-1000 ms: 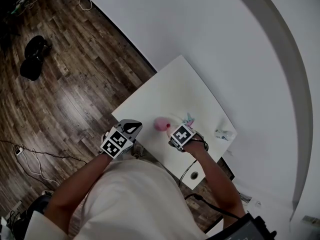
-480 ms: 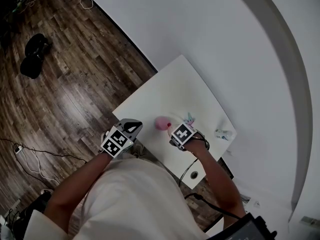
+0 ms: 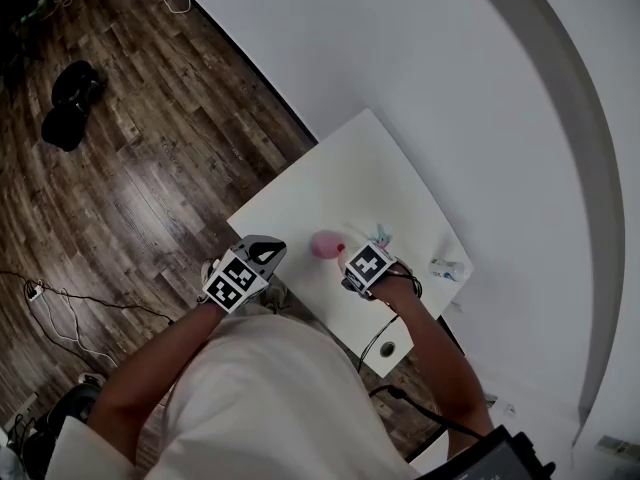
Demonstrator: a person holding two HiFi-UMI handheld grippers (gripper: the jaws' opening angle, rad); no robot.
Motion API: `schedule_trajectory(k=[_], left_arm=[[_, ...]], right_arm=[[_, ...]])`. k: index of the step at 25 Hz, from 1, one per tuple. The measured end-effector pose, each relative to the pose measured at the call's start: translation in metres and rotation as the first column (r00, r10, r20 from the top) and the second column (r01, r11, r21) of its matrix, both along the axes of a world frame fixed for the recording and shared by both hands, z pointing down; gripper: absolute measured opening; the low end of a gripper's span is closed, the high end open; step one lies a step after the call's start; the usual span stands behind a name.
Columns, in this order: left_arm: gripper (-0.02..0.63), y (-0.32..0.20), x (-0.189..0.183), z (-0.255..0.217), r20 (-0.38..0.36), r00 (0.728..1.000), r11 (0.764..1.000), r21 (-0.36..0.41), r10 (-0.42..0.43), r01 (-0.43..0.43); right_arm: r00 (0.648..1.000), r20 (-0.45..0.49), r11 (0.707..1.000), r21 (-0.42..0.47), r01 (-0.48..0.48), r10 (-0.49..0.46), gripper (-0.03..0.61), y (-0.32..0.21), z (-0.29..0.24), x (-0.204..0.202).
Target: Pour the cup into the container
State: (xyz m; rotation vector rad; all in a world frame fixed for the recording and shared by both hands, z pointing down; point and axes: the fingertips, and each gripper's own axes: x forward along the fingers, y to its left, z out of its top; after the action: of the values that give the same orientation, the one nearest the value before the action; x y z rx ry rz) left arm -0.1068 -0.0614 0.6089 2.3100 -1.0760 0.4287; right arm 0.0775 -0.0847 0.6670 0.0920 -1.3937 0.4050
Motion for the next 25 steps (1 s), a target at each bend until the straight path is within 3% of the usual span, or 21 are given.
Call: schedule_trajectory(k=[25], left_arm=[[0.011,0.0064,-0.0068,0.0040,-0.005,1.000,1.000,-0.003,-0.009,0.009]], right_arm=[[0.999,-0.047,1.000,-0.019,0.022,-0.023,0.365,-0.0007,-0.0063,-0.0016]])
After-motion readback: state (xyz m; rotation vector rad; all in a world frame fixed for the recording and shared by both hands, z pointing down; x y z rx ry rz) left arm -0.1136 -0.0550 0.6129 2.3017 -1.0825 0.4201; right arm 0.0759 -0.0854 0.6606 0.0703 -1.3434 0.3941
